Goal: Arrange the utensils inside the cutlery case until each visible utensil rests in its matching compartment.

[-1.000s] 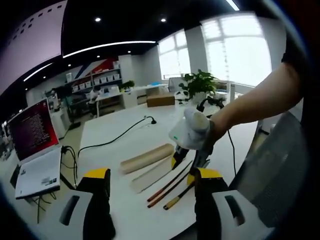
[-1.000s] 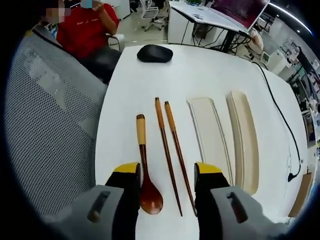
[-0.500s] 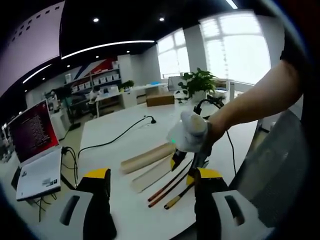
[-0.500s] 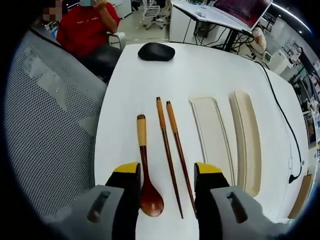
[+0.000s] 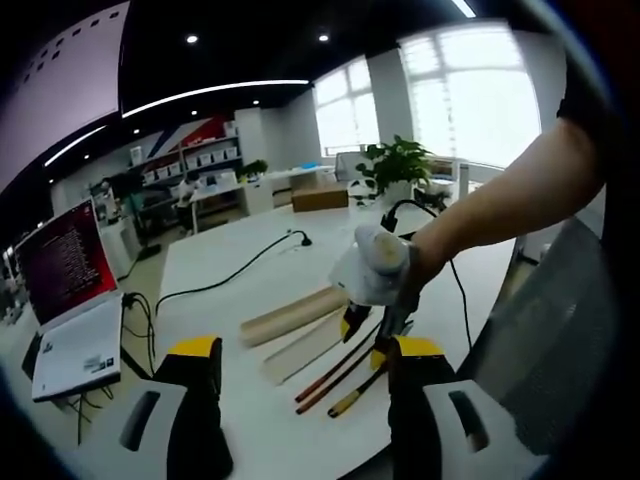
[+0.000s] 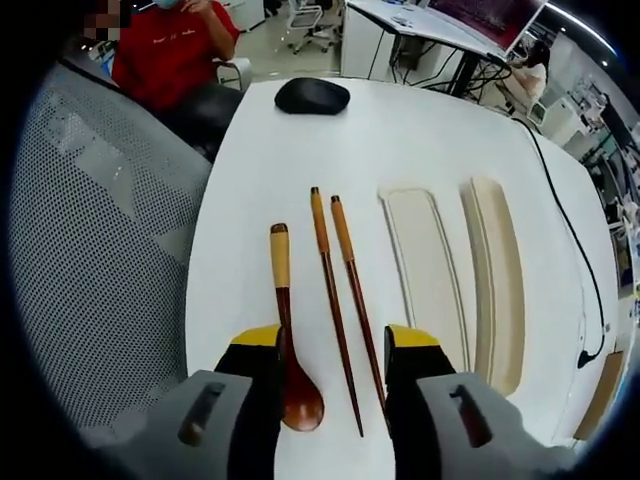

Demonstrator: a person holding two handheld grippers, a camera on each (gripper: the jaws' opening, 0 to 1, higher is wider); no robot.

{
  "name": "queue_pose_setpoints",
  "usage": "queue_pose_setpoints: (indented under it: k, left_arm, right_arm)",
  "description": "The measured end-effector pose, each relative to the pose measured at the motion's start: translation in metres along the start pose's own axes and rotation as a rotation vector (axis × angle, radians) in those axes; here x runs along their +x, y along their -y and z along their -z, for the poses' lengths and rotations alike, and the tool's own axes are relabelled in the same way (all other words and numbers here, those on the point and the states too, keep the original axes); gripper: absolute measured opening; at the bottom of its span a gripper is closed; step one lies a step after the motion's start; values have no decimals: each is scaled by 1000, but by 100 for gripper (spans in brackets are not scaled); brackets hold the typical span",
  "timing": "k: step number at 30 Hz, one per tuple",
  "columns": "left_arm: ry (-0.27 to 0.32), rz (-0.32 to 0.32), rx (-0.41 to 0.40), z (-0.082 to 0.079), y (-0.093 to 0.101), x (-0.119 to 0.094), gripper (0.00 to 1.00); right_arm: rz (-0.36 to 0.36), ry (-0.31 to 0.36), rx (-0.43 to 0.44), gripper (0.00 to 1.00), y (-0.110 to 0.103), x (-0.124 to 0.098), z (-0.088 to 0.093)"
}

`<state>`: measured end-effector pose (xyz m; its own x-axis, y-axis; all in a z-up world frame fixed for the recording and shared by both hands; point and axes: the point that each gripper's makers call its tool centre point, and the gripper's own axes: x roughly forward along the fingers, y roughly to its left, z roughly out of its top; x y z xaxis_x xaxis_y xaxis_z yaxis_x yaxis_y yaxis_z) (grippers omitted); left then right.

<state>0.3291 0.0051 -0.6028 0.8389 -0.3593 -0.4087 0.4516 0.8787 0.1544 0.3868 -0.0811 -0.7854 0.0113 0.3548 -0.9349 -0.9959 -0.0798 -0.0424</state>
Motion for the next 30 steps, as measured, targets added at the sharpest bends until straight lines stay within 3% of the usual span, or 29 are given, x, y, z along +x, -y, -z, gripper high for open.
queue_pose_setpoints:
  k: [30]
  left_arm:
    - [13, -16, -33, 0, -4, -4, 69]
  right_arm:
    - [-63, -10, -2, 26, -7, 14, -3]
